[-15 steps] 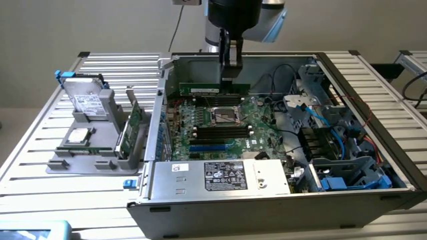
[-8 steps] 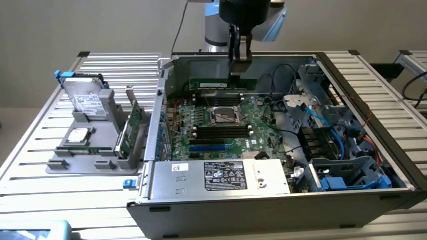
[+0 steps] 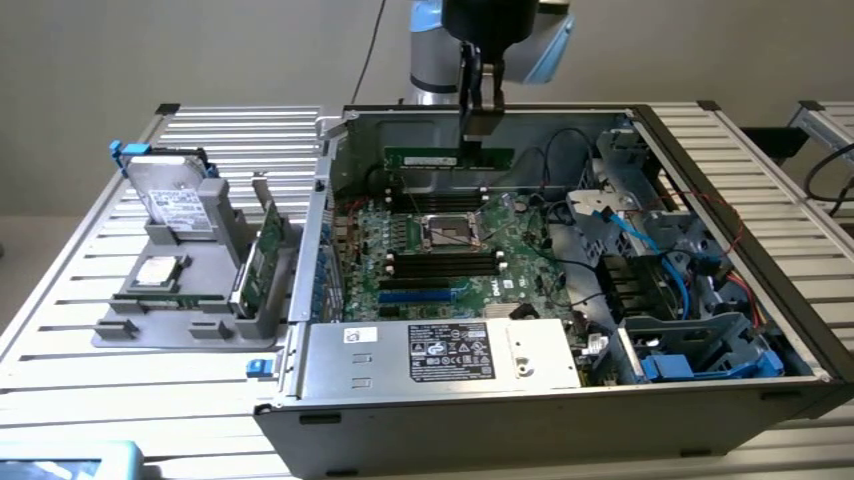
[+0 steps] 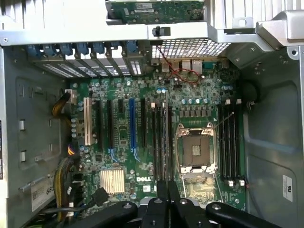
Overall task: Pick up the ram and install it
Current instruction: 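Pick up the ram and move it above insertion slot, then insert the ram into the slot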
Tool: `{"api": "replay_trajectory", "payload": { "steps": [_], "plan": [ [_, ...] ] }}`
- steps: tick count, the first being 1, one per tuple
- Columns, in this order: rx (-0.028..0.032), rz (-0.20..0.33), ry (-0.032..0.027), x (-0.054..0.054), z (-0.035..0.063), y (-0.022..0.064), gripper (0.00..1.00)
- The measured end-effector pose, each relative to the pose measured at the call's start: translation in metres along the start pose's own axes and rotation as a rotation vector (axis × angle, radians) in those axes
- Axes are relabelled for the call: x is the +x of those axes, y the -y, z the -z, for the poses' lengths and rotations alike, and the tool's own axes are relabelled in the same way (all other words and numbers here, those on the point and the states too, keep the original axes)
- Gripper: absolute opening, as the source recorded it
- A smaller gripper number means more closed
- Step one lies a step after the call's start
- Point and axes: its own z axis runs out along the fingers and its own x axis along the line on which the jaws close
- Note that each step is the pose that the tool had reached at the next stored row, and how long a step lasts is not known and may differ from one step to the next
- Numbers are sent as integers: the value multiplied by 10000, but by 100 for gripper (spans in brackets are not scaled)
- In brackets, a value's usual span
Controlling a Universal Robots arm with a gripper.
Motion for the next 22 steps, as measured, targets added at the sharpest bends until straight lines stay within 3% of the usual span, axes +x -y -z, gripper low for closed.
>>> {"api": "replay_trajectory", "payload": {
  "steps": [13, 22],
  "plan": [
    [-5, 3, 88, -132, -17, 42, 12],
    [-6, 2, 91, -135, -18, 43, 12]
  ]
}}
